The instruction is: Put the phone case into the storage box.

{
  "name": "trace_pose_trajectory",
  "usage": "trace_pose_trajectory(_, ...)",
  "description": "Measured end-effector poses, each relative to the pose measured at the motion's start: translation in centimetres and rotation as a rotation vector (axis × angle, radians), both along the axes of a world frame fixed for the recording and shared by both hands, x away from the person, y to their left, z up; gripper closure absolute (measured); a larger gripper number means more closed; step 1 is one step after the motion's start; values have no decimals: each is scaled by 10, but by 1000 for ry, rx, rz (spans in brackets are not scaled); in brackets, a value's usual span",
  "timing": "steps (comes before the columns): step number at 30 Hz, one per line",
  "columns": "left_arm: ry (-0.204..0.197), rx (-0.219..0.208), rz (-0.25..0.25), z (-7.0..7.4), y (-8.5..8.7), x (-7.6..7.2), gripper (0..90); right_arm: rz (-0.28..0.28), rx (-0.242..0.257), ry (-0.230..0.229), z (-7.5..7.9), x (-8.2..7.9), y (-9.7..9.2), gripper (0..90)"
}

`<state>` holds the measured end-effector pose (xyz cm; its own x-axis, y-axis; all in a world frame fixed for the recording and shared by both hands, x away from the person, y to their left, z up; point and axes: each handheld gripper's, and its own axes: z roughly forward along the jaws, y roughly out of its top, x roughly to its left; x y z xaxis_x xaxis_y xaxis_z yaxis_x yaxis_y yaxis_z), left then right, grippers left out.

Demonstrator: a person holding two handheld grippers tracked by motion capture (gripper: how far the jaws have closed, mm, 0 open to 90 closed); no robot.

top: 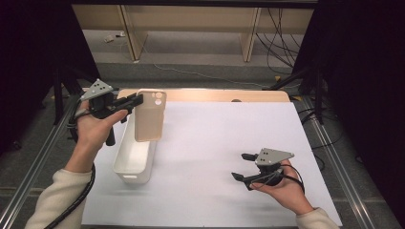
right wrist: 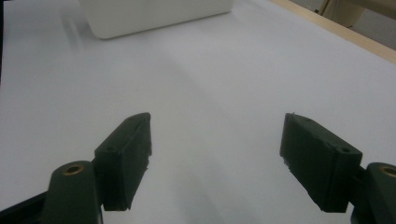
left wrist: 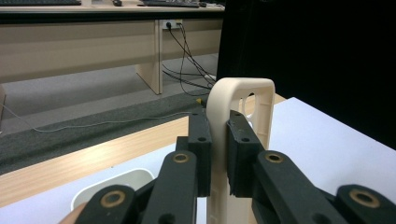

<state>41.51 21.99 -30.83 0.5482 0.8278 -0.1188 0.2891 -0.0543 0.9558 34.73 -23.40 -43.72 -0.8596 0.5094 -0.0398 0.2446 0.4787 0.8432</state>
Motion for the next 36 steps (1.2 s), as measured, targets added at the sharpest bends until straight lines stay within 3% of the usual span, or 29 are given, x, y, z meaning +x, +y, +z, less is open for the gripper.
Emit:
trace_pose_trajectory(16, -20, 20, 12, -3, 5, 6, 817, 2, 1, 0, 0, 0, 0, 262)
trace_pose_trajectory(36, -16, 28, 24, -7, 12, 15, 817, 1, 1, 2, -1, 0, 1, 262)
